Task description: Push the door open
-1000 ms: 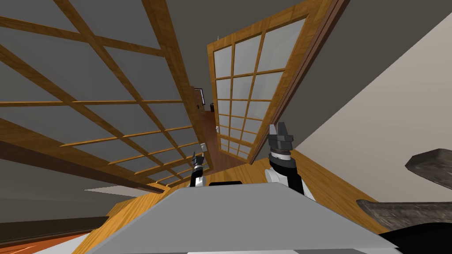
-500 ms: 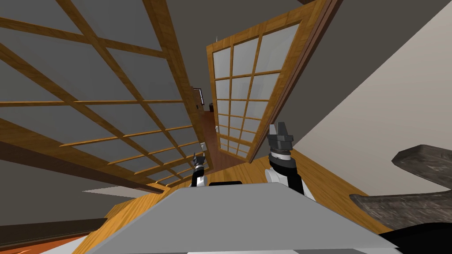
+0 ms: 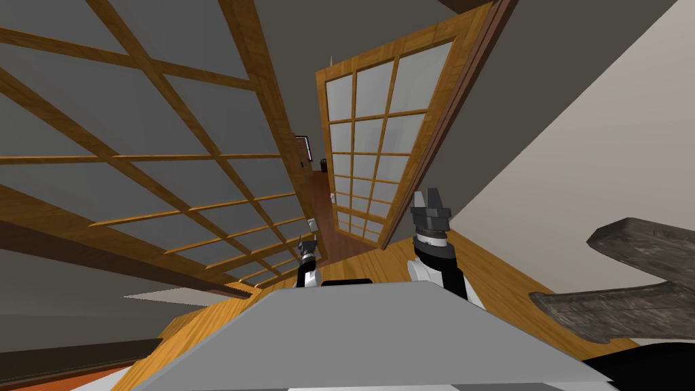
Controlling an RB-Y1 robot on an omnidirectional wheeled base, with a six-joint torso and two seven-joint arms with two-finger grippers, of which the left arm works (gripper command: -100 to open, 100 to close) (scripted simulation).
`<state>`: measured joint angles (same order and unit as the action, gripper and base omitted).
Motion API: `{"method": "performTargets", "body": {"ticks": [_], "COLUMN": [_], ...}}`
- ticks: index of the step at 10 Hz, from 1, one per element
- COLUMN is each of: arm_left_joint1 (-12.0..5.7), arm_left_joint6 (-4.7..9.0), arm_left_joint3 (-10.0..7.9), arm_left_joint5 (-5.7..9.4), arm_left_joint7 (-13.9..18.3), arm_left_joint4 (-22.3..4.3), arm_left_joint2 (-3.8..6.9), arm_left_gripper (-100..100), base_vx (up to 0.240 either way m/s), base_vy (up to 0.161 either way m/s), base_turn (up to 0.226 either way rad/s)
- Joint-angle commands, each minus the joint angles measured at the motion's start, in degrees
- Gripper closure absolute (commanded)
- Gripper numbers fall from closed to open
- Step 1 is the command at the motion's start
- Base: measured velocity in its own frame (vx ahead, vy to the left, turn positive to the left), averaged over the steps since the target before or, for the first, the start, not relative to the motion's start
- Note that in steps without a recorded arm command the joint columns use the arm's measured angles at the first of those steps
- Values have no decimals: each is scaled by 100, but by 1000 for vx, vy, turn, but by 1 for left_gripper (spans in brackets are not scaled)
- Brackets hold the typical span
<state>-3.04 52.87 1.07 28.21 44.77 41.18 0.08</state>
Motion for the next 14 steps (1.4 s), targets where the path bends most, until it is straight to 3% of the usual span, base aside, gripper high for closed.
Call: {"method": "performTargets", "body": {"ticks": [1, 6, 11, 13, 14], "arm_left_joint1": [-14, -56, -83, -93, -79], "arm_left_joint6": [0, 1, 2, 3, -3], "arm_left_joint3": [48, 190, 284, 319, 307], "arm_left_joint5": [112, 442, 658, 739, 707], "arm_left_joint7": [275, 1021, 1674, 1908, 1807], "arm_left_joint4": [-15, -56, -84, -94, -76], "arm_left_joint2": [-32, -144, -234, -273, -254], "arm_left_gripper": [-100, -100, -100, -100, -100], "base_vx": [-30, -30, -24, -20, -9], "base_vy": [8, 3, 4, 2, 2], "base_turn": [-29, -33, -21, -20, -6]}}
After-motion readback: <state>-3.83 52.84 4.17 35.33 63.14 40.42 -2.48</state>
